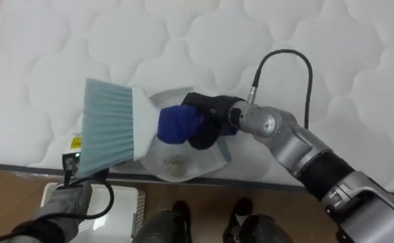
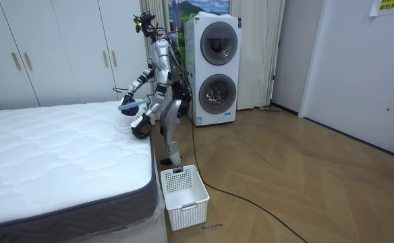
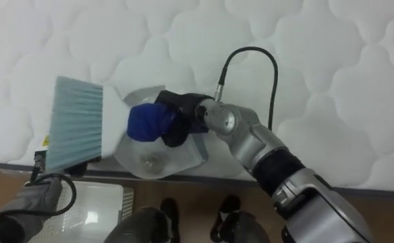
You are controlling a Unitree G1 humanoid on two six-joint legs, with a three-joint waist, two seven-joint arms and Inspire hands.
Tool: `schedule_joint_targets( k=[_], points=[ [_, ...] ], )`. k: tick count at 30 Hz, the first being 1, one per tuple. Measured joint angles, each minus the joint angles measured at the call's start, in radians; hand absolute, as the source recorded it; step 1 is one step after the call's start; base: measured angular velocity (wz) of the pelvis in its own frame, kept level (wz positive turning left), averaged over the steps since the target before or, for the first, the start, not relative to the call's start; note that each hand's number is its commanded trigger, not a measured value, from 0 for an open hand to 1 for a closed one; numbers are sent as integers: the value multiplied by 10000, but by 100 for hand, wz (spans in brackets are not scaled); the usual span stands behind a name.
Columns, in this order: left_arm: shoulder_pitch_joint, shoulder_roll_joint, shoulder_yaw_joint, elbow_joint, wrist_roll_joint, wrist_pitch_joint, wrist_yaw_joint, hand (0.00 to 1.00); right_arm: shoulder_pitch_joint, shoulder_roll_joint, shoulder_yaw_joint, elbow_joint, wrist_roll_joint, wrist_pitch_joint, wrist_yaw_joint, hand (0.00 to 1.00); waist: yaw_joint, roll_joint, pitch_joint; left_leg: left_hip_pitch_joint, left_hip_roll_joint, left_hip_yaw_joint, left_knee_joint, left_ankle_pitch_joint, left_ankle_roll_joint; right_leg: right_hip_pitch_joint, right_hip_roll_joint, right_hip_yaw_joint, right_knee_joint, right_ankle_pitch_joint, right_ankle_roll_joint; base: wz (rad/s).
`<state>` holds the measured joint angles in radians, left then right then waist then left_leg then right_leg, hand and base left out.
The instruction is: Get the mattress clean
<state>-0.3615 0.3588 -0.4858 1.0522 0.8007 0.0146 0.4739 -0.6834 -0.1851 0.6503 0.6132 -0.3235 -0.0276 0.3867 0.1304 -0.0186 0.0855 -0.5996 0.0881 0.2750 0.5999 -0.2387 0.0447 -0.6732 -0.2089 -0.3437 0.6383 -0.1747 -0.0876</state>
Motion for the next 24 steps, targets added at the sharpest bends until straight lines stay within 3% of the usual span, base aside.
schedule_joint_targets(
  k=[6,15,16,17,18,24],
  points=[
    [48,0,-12,244,-4,-13,-48,100,14,38,62,-21,-1,-35,272,100,-121,-35,-99,110,-56,-7,-9,3,0,107,-25,5,-7,-6,16,0],
    [54,8,0,383,-21,-133,57,100,32,-137,-18,209,982,-71,-169,100,-251,-45,-105,113,-89,-41,21,29,53,137,-108,-8,21,46,48,1],
    [58,8,-6,425,-24,-156,122,100,77,-134,-77,277,1346,-77,-379,90,-320,-46,-106,108,-104,-48,15,36,66,140,-124,-8,21,45,57,6],
    [72,16,-7,472,-27,-158,195,100,102,-125,-96,295,1511,-81,-494,60,-386,-48,-107,104,-118,-54,7,44,81,141,-139,-12,24,43,68,6],
    [102,44,4,506,-42,-156,272,100,196,-131,-170,288,1825,-138,-706,0,-502,-71,-121,89,-129,-53,-1,52,95,127,-152,-14,19,50,84,0],
    [235,95,29,704,-42,-302,890,100,716,-227,-1120,289,3774,-509,-2013,0,-824,-123,-139,85,-144,-32,12,26,146,125,-169,2,-6,91,131,0]
  ],
)
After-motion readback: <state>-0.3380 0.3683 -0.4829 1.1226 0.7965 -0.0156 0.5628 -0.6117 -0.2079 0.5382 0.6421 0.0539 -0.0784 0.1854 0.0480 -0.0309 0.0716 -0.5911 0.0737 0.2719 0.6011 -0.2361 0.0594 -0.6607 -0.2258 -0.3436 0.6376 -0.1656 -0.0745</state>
